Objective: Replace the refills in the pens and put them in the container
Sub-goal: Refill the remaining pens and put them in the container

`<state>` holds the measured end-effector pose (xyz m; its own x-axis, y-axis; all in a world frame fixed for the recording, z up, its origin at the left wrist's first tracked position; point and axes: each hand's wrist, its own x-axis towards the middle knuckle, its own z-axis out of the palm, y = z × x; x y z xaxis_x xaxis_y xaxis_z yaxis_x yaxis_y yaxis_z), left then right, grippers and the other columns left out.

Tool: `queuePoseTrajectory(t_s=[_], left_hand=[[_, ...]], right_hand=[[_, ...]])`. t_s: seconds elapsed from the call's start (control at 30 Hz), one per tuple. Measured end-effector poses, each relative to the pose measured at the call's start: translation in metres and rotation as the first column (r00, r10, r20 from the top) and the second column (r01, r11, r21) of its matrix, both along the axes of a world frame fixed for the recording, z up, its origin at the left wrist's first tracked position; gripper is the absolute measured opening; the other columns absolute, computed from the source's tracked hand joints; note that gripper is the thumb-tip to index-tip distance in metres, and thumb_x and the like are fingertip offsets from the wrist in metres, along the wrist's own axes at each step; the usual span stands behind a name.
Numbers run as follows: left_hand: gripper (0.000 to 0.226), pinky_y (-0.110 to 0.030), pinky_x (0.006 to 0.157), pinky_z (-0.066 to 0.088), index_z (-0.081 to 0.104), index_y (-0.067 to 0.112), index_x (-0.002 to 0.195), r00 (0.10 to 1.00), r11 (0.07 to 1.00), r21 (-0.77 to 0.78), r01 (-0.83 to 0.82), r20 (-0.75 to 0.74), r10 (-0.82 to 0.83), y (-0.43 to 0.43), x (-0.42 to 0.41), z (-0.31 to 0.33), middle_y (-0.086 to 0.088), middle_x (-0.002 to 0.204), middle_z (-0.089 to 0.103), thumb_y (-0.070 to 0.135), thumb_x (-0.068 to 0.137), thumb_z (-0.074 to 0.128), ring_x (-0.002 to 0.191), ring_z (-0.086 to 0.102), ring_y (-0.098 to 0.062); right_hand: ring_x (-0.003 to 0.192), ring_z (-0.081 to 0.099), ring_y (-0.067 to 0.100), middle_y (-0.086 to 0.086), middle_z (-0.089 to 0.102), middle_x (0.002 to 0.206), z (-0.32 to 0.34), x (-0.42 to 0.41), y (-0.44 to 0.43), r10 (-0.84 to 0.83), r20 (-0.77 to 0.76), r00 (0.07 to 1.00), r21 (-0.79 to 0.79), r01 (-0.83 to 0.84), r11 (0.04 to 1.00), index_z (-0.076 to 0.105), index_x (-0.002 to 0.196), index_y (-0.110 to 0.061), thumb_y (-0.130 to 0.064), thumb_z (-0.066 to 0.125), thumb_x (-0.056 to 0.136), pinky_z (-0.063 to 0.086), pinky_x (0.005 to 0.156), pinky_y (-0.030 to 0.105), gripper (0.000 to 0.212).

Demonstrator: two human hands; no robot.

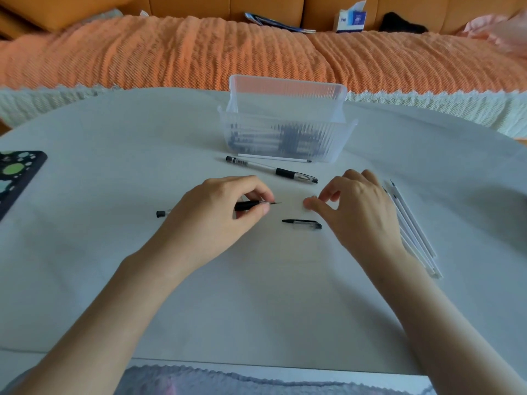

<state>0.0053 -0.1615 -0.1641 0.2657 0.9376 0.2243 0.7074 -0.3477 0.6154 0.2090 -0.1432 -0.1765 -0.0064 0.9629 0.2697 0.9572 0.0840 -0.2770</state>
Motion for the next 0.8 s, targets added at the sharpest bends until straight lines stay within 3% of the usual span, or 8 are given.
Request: queuePoseTrajectory(t_s=[0.27,0.47,0.63,0.8], left_hand=[[0.006,-0.02,0.064,0.043,0.064,0.034,0.089,1.0,1.0,-0.009,0.008,0.027,-0.007,0.001,-0.001,0.0,0.024,0.08,0.061,0.03,0.085,0.063,0.075,0.06,-0.012],[0.006,-0.01,0.065,0.04,0.065,0.028,0.089,0.998,1.0,-0.009,0.02,0.062,-0.019,0.001,0.002,0.0,0.018,0.08,0.064,0.025,0.084,0.066,0.081,0.057,-0.001],[0.005,-0.007,0.064,0.039,0.065,0.027,0.088,0.997,1.0,-0.021,0.021,0.069,-0.019,0.001,0.003,-0.001,0.017,0.079,0.064,0.024,0.084,0.067,0.081,0.057,0.001],[0.006,-0.003,0.065,0.037,0.066,0.026,0.086,0.998,1.0,-0.015,0.014,0.069,-0.013,0.001,0.003,0.001,0.02,0.077,0.063,0.022,0.082,0.069,0.08,0.057,0.007]], right_hand=[[0.093,0.041,0.016,-0.002,0.058,0.09,-0.001,0.003,0.002,0.049,-0.068,0.996,-0.032,-0.052,0.998,0.067,0.088,-0.018,-0.036,0.063,0.085,0.029,0.068,0.028,0.019],[0.094,0.041,0.016,-0.005,0.061,0.092,-0.003,0.005,0.003,0.125,-0.129,0.984,-0.011,-0.128,0.992,0.069,0.093,-0.019,-0.028,0.066,0.084,0.028,0.071,0.025,0.013],[0.089,0.041,0.014,-0.004,0.061,0.087,-0.006,0.001,0.003,0.159,-0.129,0.979,0.017,-0.158,0.987,0.071,0.085,-0.016,-0.018,0.068,0.083,0.034,0.07,0.027,0.004],[0.076,0.049,0.006,-0.016,0.06,0.076,0.006,0.001,-0.002,0.244,-0.288,0.926,0.048,-0.24,0.969,0.065,0.08,-0.025,-0.021,0.068,0.082,0.035,0.066,0.013,0.005]])
